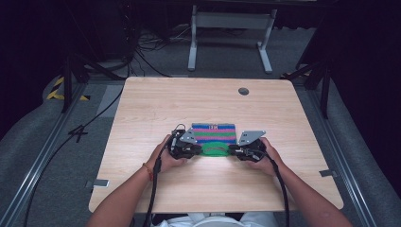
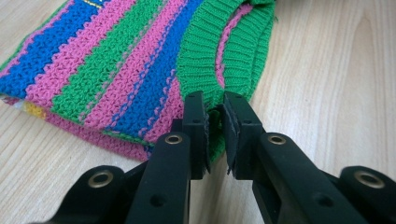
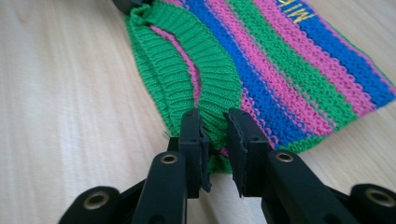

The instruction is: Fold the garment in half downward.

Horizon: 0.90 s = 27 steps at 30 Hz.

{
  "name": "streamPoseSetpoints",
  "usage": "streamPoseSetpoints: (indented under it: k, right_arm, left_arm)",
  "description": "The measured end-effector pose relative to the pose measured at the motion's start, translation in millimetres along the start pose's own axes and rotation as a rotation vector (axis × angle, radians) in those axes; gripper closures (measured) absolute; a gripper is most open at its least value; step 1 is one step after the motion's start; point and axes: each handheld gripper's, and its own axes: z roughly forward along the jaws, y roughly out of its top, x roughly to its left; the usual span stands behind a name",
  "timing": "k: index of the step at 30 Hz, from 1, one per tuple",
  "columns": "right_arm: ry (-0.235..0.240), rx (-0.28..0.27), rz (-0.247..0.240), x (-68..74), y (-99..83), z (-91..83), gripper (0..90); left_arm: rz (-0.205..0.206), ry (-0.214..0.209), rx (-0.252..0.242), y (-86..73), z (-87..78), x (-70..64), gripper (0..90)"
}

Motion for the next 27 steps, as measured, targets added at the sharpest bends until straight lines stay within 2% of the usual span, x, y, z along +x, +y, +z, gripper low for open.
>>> streamPoseSetpoints:
  k: [3, 6, 8, 15, 19, 22, 27]
  right_arm:
    - [-0.003, -0.004, 0.014, -1.0, -0.8, -0.1, 76.1]
    - [-0.006, 0.000, 0.018, -0.9, -0.5, -0.8, 75.4]
    - [-0.002, -0.003, 0.025, -0.1, -0.2, -2.0, 72.8]
    - [0.014, 0.013, 0.003, 6.0, 4.4, -12.4, 66.1]
    - [0.006, 0.026, -0.022, 9.6, 7.3, -19.3, 63.1]
    - [-0.008, 0.039, -0.035, 10.7, 9.4, -24.9, 61.0]
    - [-0.041, 0.057, -0.040, 9.6, 8.2, -34.0, 56.9]
  left_arm:
    - [0.017, 0.017, 0.010, 2.8, 1.5, -2.6, 78.5]
    - [0.029, 0.015, 0.021, 4.2, 0.5, -3.3, 76.4]
    - [0.031, 0.013, 0.024, 5.7, -0.4, -5.0, 71.9]
    - [0.054, 0.055, 0.058, 12.6, -12.9, -11.8, 61.0]
    - [0.071, 0.089, 0.091, 13.4, -21.8, -12.5, 55.1]
    - [0.066, 0.108, 0.125, 10.5, -29.0, -13.5, 47.7]
    - [0.064, 0.169, 0.135, 2.2, -46.7, -12.5, 40.8]
